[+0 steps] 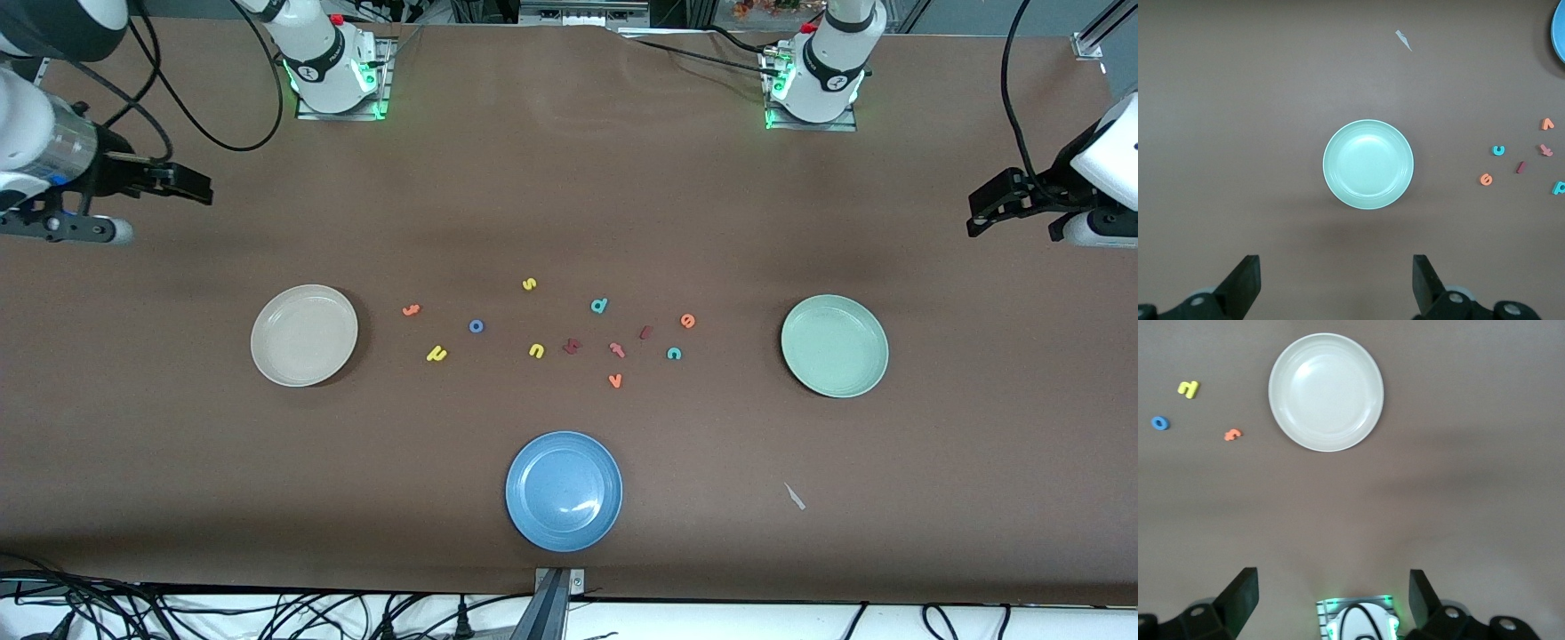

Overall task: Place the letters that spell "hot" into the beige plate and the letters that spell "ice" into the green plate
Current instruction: 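Reach the right gripper toward the orange letter beside the beige plate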

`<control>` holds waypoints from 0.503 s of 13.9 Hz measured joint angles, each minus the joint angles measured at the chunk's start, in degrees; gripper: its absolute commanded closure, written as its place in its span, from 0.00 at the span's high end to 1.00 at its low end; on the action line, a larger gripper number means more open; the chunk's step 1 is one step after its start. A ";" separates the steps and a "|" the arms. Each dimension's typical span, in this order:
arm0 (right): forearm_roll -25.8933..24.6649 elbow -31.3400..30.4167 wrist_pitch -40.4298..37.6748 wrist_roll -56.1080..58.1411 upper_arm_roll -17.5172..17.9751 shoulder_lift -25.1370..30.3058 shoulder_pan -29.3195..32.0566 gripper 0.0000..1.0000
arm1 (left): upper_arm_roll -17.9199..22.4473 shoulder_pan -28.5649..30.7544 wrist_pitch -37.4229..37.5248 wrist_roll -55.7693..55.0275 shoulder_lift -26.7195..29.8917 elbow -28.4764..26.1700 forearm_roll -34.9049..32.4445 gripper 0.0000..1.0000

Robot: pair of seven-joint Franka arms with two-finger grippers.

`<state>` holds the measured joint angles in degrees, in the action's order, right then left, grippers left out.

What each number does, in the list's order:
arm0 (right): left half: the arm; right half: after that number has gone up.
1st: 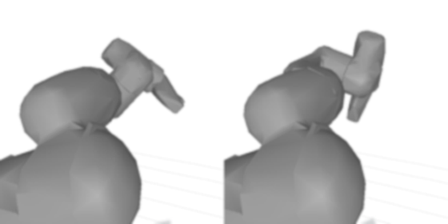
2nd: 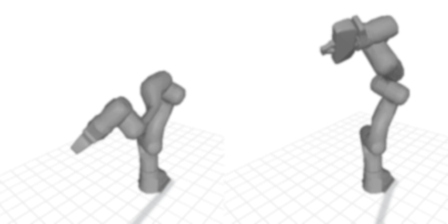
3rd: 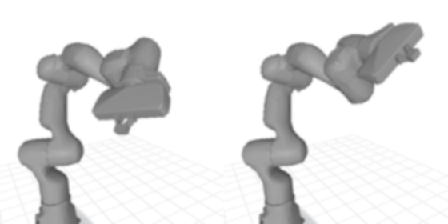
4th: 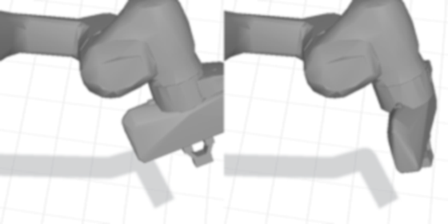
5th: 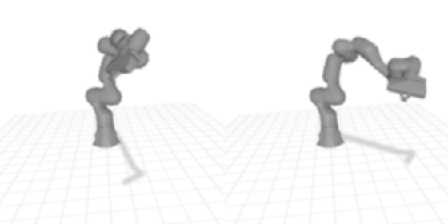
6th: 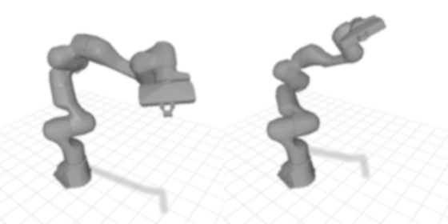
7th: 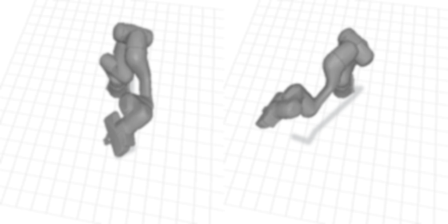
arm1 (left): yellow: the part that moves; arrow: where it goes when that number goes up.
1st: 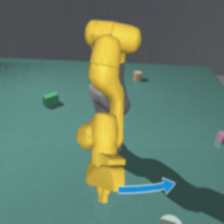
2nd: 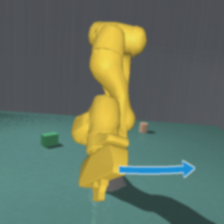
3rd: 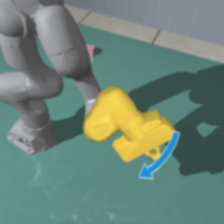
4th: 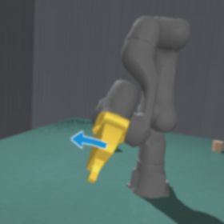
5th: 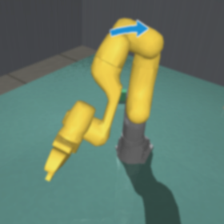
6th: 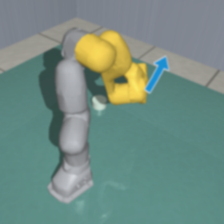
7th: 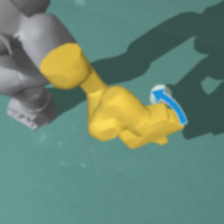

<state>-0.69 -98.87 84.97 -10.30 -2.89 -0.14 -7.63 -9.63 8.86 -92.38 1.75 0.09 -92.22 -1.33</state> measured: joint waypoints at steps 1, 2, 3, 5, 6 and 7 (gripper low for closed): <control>0.76 0.00 0.19 -3.59 0.14 -0.46 -2.09 1.00 | 0.00 0.00 0.01 0.00 -0.01 0.00 0.00 1.00; 1.17 0.00 0.60 -7.18 0.34 -1.05 -4.20 1.00 | 0.00 0.01 0.02 0.00 -0.02 0.00 0.00 1.00; 1.45 -0.01 1.35 -10.27 0.55 -1.69 -5.97 1.00 | 0.00 0.01 0.02 0.00 -0.02 0.00 0.00 1.00; 4.24 -0.18 3.57 -15.71 0.64 -3.77 -7.86 1.00 | 0.00 0.01 0.03 0.00 -0.02 0.00 0.00 1.00; 6.09 -0.38 5.37 -18.71 0.63 -5.54 -8.10 1.00 | 0.00 0.01 0.04 0.00 -0.02 0.00 0.00 1.00; 7.26 -0.50 7.56 -21.78 0.62 -7.76 -8.48 1.00 | 0.00 0.00 0.04 0.00 -0.03 0.00 0.00 1.00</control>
<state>6.57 -99.37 92.53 -32.09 -2.27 -7.91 -16.12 -9.63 8.86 -92.33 1.75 0.06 -92.22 -1.33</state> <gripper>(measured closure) 0.000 0.000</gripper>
